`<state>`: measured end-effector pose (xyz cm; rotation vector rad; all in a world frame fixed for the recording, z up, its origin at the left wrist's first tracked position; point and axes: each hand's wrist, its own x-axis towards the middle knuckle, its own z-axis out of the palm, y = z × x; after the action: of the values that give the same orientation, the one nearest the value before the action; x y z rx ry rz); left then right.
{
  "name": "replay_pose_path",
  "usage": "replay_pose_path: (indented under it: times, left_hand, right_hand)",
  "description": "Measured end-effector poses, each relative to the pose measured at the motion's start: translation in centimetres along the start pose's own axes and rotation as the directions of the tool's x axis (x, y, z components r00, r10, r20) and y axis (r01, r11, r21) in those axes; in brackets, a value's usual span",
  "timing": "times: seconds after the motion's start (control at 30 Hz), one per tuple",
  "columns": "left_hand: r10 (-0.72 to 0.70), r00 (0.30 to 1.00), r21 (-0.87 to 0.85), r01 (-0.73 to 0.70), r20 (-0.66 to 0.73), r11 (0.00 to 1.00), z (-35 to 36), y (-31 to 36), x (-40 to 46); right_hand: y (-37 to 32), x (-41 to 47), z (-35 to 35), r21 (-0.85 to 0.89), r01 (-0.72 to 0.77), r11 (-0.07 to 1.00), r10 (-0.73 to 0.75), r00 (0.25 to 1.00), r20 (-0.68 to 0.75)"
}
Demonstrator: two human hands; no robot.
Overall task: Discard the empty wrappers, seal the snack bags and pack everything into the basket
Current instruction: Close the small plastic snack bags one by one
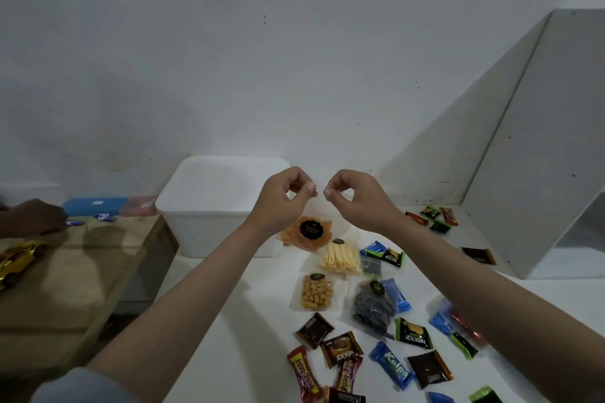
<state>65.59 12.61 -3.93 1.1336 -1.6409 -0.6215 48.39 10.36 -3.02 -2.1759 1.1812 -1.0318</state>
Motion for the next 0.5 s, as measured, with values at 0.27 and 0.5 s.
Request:
replay_pose_path:
  times: [0.27, 0.5]
  left_hand:
    - [-0.071, 0.996, -0.054, 0.074, 0.056, 0.996, 0.5, 0.6, 0.0]
    - [-0.076, 0.990, 0.026, 0.074, 0.118, 0.997, 1.1, 0.9, 0.6]
  right_hand:
    - [0.4, -0.2, -0.8, -0.027, 0.089, 0.996, -0.090, 0.996, -0.006]
    - [1.0, -0.5, -1.2, 0.022, 0.090, 0.996, -0.091, 0.995, 0.029]
